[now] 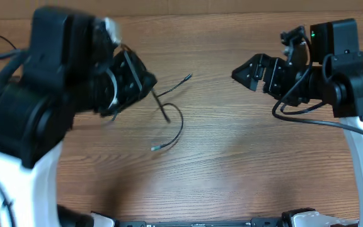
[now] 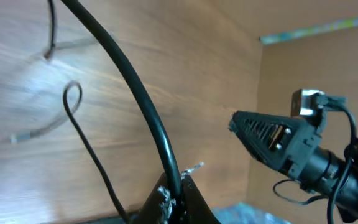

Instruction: Untangle cables

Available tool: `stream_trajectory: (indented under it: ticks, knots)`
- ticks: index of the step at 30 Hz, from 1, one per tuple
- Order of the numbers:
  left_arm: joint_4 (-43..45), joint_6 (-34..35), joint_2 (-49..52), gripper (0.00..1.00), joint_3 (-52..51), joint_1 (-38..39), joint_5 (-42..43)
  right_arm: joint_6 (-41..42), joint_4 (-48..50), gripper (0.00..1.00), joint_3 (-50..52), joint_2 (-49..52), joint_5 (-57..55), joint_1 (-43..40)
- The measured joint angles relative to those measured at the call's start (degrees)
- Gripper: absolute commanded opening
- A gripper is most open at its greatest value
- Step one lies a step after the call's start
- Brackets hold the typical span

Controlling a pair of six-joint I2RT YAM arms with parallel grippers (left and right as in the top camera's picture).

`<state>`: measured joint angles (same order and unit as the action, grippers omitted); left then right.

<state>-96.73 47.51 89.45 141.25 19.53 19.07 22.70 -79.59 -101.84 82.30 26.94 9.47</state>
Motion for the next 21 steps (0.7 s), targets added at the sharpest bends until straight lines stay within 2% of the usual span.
stream_trajectory:
  ticks: [5,9,12,21]
  knots:
    - [-0.17,-5.81,-3.30,0.04,0.02,0.00,-6.27,-0.02,-1.11,1.00,0.00,0.00,-1.75,0.00]
    - [-0.17,-13.20,-3.85,0.04,0.00,0.00,-7.63,-0.04,-1.16,1.00,0.00,0.00,-2.01,0.00]
    - [-0.17,-16.13,-3.80,0.04,0.00,0.00,-8.09,-0.04,-1.20,1.00,0.00,0.00,-2.23,0.00]
    - [-0.17,-12.66,-3.80,0.04,0.00,0.00,-16.48,-0.07,-2.75,1.00,0.00,0.00,-4.00,0.00]
